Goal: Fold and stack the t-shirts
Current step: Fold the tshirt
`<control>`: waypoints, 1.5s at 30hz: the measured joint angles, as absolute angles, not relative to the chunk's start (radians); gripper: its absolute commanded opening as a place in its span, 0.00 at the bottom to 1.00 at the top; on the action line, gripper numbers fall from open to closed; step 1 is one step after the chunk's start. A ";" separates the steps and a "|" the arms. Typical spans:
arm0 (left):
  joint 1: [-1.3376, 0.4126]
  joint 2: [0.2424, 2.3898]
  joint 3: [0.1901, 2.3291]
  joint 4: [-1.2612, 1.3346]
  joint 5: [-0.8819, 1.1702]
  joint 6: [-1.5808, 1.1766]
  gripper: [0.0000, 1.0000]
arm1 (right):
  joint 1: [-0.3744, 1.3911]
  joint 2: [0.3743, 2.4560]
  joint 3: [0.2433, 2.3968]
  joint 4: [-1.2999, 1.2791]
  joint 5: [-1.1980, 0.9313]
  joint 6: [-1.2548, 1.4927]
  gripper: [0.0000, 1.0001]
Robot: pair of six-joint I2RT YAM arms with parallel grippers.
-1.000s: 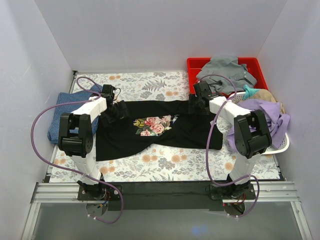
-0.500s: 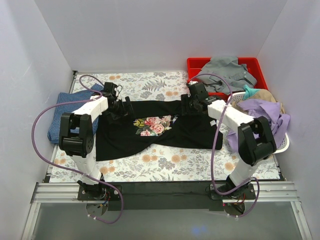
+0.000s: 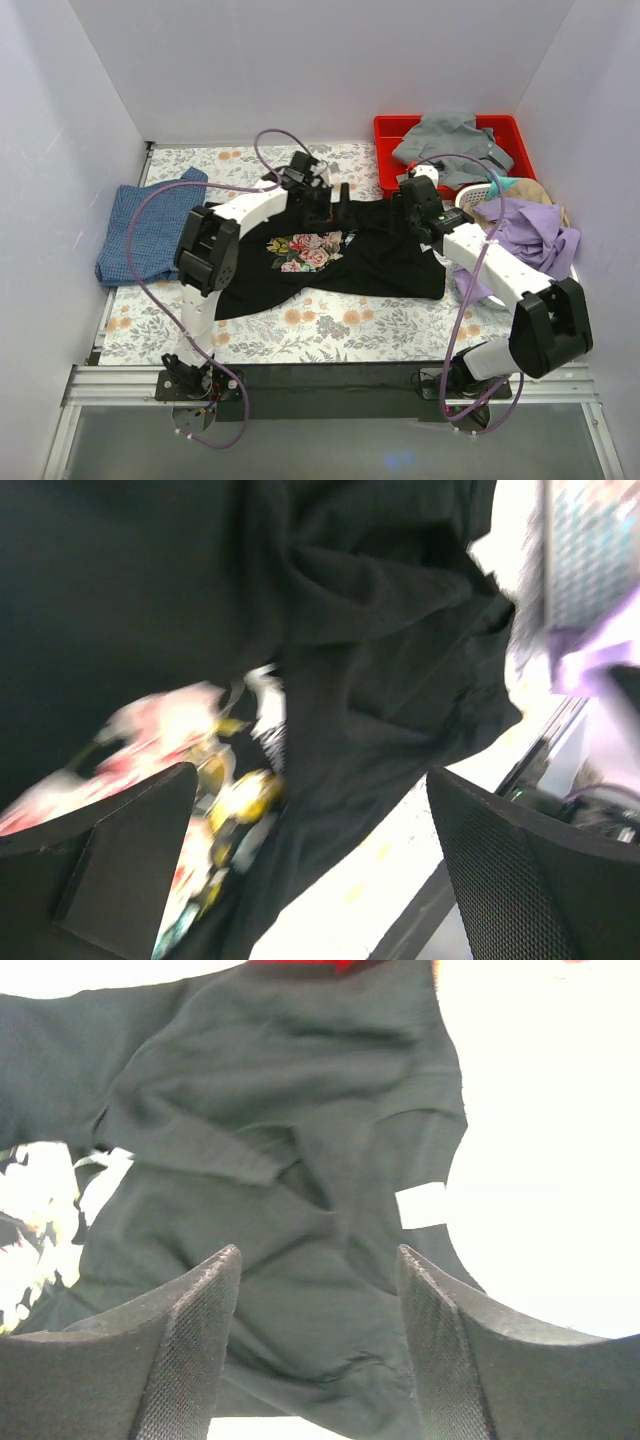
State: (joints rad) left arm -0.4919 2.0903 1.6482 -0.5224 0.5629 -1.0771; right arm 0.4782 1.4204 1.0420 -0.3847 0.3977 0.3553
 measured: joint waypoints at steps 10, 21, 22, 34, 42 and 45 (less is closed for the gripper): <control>-0.601 2.233 1.710 -0.495 0.566 -1.060 0.96 | 0.373 1.329 1.011 -0.415 0.449 0.364 0.72; -0.639 2.212 1.710 -0.492 0.435 -1.055 0.93 | 0.347 1.330 0.968 -0.419 0.420 0.368 0.72; -0.644 2.203 1.707 -0.486 0.423 -1.053 0.93 | 0.346 1.330 0.966 -0.419 0.416 0.368 0.72; -0.670 2.112 1.675 -0.411 0.362 -1.044 0.91 | 0.341 1.345 0.954 -0.416 0.382 0.376 0.72; -0.695 2.141 1.675 -0.410 0.353 -1.043 0.89 | 0.340 1.349 0.952 -0.416 0.378 0.376 0.72; -0.708 2.156 1.675 -0.411 0.350 -1.043 0.88 | 0.340 1.349 0.950 -0.416 0.378 0.376 0.72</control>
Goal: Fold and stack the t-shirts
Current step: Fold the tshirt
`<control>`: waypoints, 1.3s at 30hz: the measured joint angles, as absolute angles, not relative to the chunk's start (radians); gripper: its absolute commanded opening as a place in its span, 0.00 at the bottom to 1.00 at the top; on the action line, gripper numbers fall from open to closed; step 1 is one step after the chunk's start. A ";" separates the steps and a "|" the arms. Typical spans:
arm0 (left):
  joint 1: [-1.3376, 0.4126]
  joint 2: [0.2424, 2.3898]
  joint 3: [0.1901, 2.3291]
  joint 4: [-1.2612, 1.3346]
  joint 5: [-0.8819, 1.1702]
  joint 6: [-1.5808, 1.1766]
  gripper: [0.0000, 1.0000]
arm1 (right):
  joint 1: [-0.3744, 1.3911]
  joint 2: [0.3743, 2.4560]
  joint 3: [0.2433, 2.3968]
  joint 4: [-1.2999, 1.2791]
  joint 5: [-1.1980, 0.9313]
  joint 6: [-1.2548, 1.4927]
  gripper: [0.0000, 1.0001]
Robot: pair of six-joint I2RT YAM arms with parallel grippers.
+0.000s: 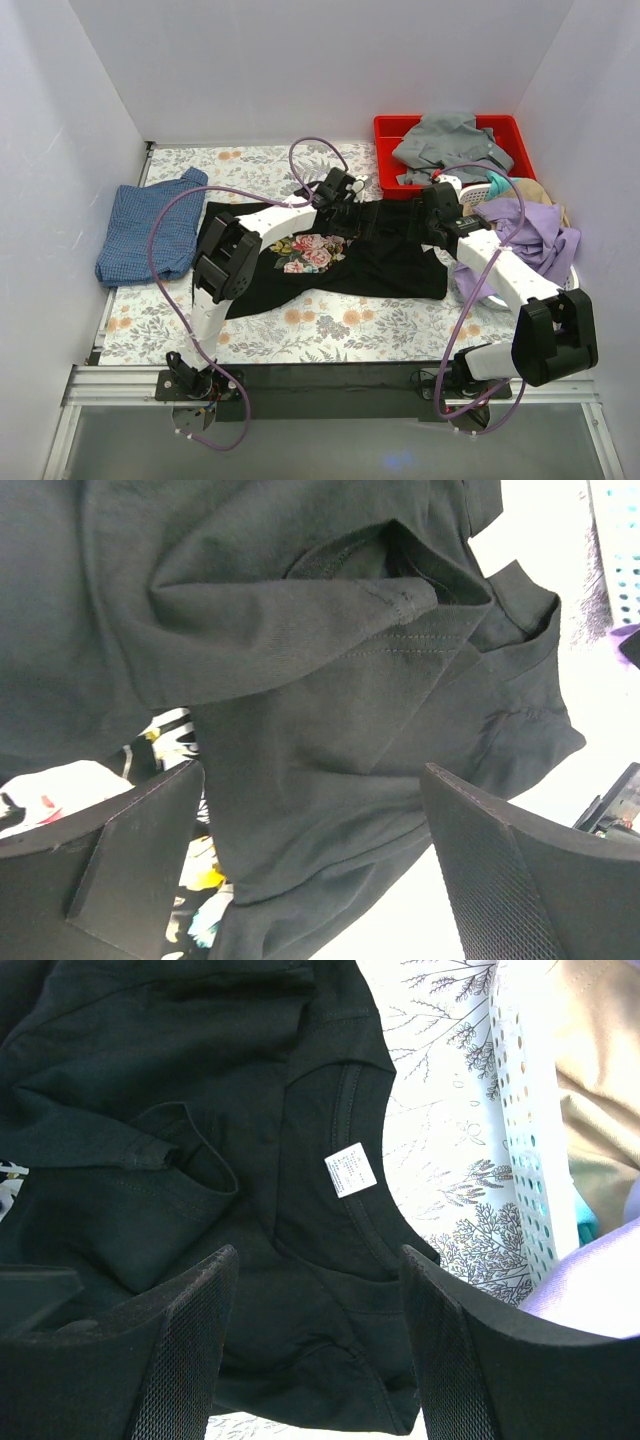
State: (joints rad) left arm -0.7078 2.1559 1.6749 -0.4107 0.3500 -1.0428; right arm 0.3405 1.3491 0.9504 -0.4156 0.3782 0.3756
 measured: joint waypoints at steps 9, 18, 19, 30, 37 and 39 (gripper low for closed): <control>-0.729 2.172 1.675 -0.410 0.346 -1.044 0.70 | 0.334 1.350 0.933 -0.411 0.375 0.379 0.72; -0.729 2.173 1.681 -0.413 0.328 -1.029 0.00 | 0.331 1.351 0.933 -0.410 0.375 0.382 0.72; -0.729 2.174 1.687 -0.416 0.330 -1.022 0.00 | 0.329 1.351 0.933 -0.410 0.375 0.382 0.72; -0.740 2.158 1.720 -0.467 0.395 -0.982 0.00 | 0.300 1.350 0.918 -0.410 0.387 0.381 0.71; -0.764 1.938 1.623 -0.505 0.442 -0.950 0.00 | 0.271 1.411 0.922 -0.389 0.370 0.364 0.71; -0.767 1.870 1.610 -0.513 0.456 -0.942 0.00 | 0.268 1.453 0.937 -0.387 0.354 0.359 0.70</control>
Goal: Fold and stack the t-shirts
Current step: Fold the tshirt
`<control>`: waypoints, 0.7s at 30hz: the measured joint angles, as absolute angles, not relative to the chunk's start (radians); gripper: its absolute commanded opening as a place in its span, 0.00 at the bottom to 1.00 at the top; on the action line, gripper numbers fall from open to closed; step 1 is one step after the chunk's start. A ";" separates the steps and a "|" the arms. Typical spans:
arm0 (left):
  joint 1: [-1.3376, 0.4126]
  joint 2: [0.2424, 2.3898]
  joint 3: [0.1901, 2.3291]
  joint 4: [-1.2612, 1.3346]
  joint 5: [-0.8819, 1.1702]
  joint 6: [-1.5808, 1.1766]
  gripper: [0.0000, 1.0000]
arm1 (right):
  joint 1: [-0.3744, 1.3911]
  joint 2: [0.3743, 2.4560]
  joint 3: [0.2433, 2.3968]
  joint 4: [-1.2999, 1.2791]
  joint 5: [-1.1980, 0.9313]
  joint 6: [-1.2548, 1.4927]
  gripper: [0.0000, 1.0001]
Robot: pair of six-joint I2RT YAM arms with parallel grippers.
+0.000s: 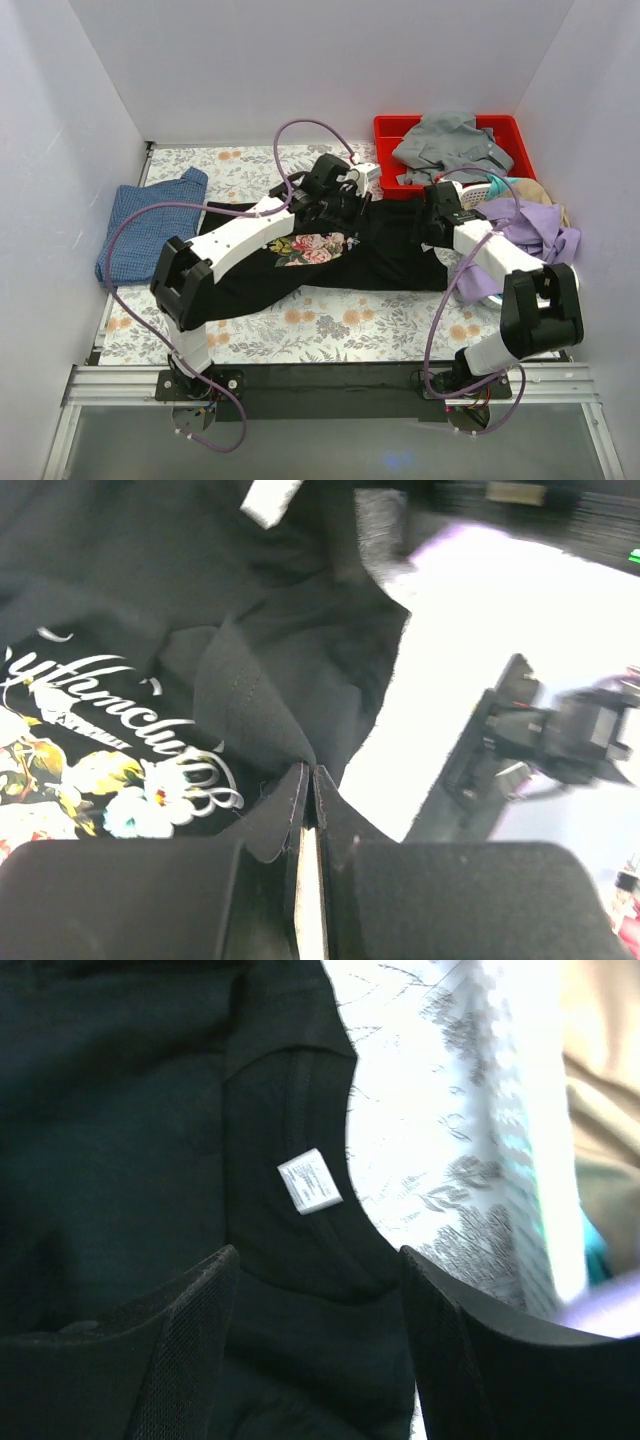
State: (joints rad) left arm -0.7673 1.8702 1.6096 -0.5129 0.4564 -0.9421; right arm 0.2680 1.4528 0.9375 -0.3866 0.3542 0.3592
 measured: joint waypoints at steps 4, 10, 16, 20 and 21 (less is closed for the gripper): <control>-0.768 1.779 1.592 -0.525 0.490 -0.934 0.00 | 0.263 1.556 1.016 -0.379 0.312 0.344 0.69; -0.768 1.753 1.499 -0.537 0.506 -0.938 0.00 | 0.263 1.694 1.174 -0.338 0.220 0.323 0.67; -0.768 1.753 1.488 -0.547 0.504 -0.939 0.00 | 0.270 1.817 1.269 -0.306 0.099 0.302 0.64; -0.768 1.758 1.488 -0.546 0.490 -0.940 0.00 | 0.275 1.812 1.220 -0.308 0.067 0.283 0.63; -0.768 1.761 1.487 -0.546 0.484 -0.942 0.00 | 0.276 1.798 1.202 -0.310 0.064 0.281 0.64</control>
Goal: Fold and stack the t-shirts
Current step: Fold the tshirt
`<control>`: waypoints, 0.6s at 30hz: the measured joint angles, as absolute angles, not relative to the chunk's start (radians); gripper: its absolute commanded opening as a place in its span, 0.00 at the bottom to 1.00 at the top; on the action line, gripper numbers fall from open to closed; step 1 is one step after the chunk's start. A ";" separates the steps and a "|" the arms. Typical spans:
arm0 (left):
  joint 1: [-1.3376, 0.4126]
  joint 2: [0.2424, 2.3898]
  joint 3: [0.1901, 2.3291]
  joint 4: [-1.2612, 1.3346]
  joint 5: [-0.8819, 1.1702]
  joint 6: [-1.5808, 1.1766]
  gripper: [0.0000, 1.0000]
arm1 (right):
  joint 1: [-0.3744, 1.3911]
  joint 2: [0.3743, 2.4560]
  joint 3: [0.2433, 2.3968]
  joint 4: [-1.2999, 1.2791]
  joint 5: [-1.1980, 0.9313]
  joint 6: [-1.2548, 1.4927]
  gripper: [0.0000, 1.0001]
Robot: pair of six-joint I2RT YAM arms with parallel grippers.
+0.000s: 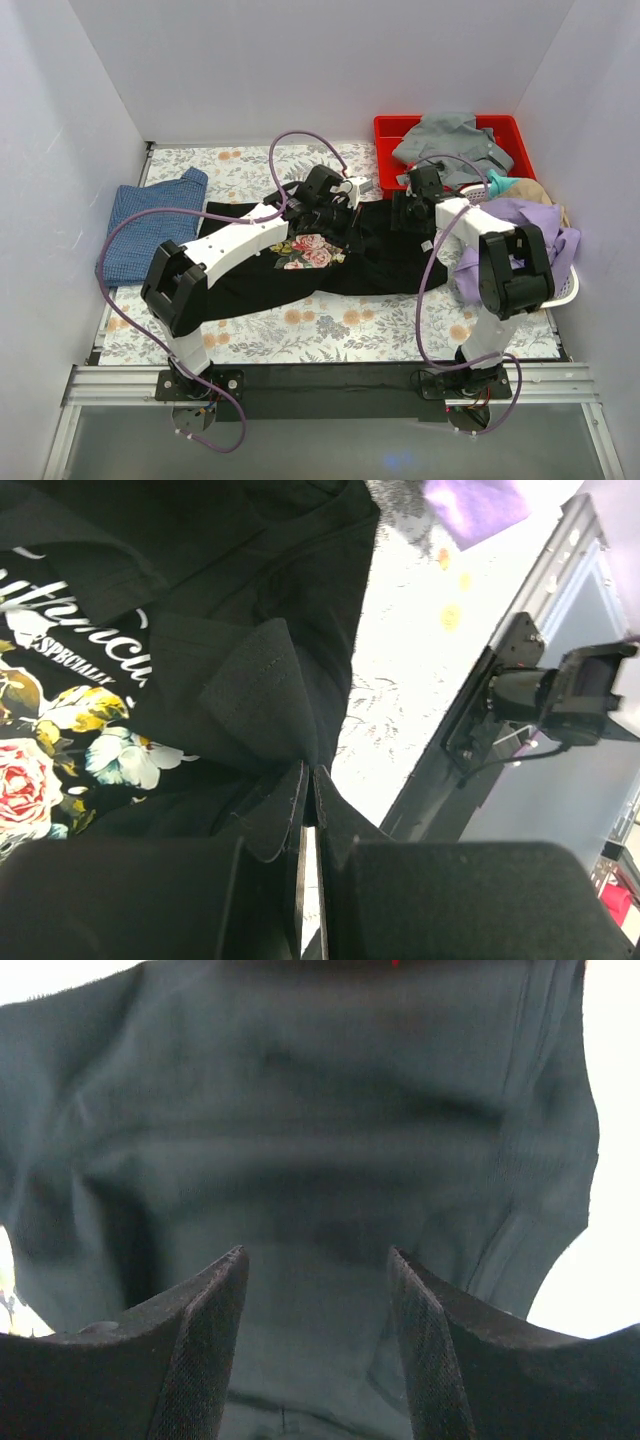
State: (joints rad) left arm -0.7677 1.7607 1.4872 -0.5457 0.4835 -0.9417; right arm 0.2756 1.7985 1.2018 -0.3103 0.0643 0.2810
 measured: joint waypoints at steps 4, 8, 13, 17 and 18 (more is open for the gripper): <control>-0.768 1.796 1.480 -0.538 0.437 -0.953 0.10 | 0.278 1.639 1.081 -0.330 0.043 0.280 0.65; -0.768 1.917 1.494 -0.558 0.315 -0.990 0.28 | 0.278 1.443 1.017 -0.342 -0.013 0.281 0.65; -0.765 2.107 1.578 -0.663 0.093 -1.076 0.51 | 0.282 1.354 0.951 -0.342 -0.066 0.285 0.65; -0.763 2.104 1.588 -0.727 -0.074 -1.150 0.54 | 0.292 1.364 0.918 -0.375 -0.120 0.285 0.65; -0.763 2.098 1.582 -0.740 -0.104 -1.166 0.54 | 0.298 1.366 0.918 -0.387 -0.127 0.284 0.65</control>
